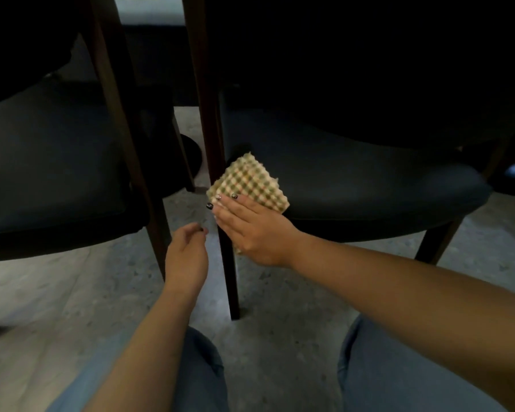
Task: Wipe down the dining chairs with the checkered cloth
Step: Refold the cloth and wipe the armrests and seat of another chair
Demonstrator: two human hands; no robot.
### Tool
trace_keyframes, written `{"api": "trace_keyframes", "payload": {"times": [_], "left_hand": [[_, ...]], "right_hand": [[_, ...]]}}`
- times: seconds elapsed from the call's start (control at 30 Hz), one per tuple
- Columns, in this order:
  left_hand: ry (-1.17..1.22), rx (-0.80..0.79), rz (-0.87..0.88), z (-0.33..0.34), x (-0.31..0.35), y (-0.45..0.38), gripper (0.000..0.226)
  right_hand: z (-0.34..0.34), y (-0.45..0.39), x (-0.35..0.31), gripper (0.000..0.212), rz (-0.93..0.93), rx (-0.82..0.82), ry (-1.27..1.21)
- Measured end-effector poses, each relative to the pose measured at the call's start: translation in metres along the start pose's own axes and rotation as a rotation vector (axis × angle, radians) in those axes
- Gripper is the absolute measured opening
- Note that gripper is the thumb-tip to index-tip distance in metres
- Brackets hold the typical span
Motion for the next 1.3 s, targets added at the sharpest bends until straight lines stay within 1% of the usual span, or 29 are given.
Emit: {"api": "trace_keyframes", "payload": {"times": [0.03,0.1,0.23,0.3,0.37,0.4,0.43,0.47,0.53,0.6,0.63,0.7,0.77,0.87,0.9,0.97,1.03,1.1,1.13,1.17,1.2,1.23,1.3], "left_hand": [[0.092,-0.021,-0.033,0.003,0.0,-0.002,0.02],[0.238,-0.03,-0.076,0.006,0.0,-0.002,0.021],[0.381,0.064,-0.076,0.001,0.003,0.003,0.025],[0.429,0.096,-0.083,-0.001,0.006,0.005,0.027],[0.435,0.122,-0.061,-0.004,0.013,0.008,0.029],[0.438,0.125,-0.035,-0.004,0.017,0.011,0.03],[0.432,0.127,-0.001,-0.003,0.021,0.014,0.03],[0.411,0.133,0.04,-0.003,0.024,0.017,0.03],[0.339,0.154,0.108,-0.001,0.027,0.022,0.029],[0.289,0.178,0.166,0.0,0.028,0.025,0.025],[0.264,0.197,0.219,-0.001,0.03,0.027,0.022],[0.183,0.237,0.35,-0.002,0.036,0.037,0.02],[0.1,0.244,0.469,0.002,0.042,0.048,0.023],[-0.025,0.217,0.648,0.015,0.052,0.064,0.027],[-0.062,0.202,0.704,0.02,0.058,0.068,0.028],[-0.143,0.147,0.787,0.031,0.067,0.072,0.028],[-0.249,0.078,0.842,0.045,0.072,0.073,0.028],[-0.421,0.007,0.897,0.064,0.074,0.074,0.029],[-0.528,-0.034,0.933,0.076,0.073,0.076,0.031],[-0.635,-0.071,0.981,0.087,0.074,0.077,0.034],[-0.733,-0.105,1.033,0.099,0.075,0.079,0.037],[-0.818,-0.133,1.08,0.11,0.077,0.081,0.039],[-0.965,-0.178,1.161,0.132,0.083,0.085,0.043]], "right_hand": [[0.0,0.001,0.001,0.055,-0.022,-0.006,0.011],[0.0,0.003,-0.001,0.055,-0.06,-0.037,0.029],[0.003,0.005,-0.001,0.056,-0.153,-0.078,0.053],[0.004,0.006,-0.004,0.057,-0.227,-0.08,0.089],[0.014,0.013,-0.016,0.057,-0.389,-0.121,0.112],[0.017,0.018,-0.017,0.057,-0.437,-0.121,0.113],[0.017,0.022,-0.015,0.057,-0.429,-0.095,0.11],[0.016,0.023,-0.011,0.058,-0.381,-0.071,0.115],[0.017,0.018,-0.009,0.056,-0.299,-0.044,0.16],[0.023,0.012,-0.018,0.048,-0.274,-0.086,0.212],[0.024,0.009,-0.02,0.045,-0.254,-0.101,0.193],[0.024,0.004,-0.022,0.041,-0.23,-0.065,0.102],[0.027,0.004,-0.028,0.037,-0.276,-0.074,0.095],[0.047,0.033,-0.039,0.029,-0.447,-0.247,0.242],[0.053,0.05,-0.039,0.029,-0.5,-0.282,0.238],[0.053,0.084,-0.032,0.03,-0.592,-0.236,0.186],[0.044,0.114,-0.017,0.025,-0.618,-0.12,0.161],[0.032,0.135,-0.002,0.015,-0.589,-0.001,0.114],[0.025,0.144,0.006,0.011,-0.567,0.057,0.034],[0.019,0.152,0.013,0.01,-0.538,0.099,-0.059],[0.014,0.162,0.018,0.014,-0.514,0.132,-0.146],[0.014,0.174,0.023,0.019,-0.484,0.128,-0.228],[0.024,0.199,0.031,0.028,-0.413,-0.001,-0.348]]}}
Point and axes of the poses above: each hand's wrist, its own y-axis away from the middle knuckle, its own z-axis out of the palm, x = y × z, the point moved 7 cm from there along -y, towards the middle knuckle, and after that the axes turned 13 degrees about -z, right-handed, at the moved point
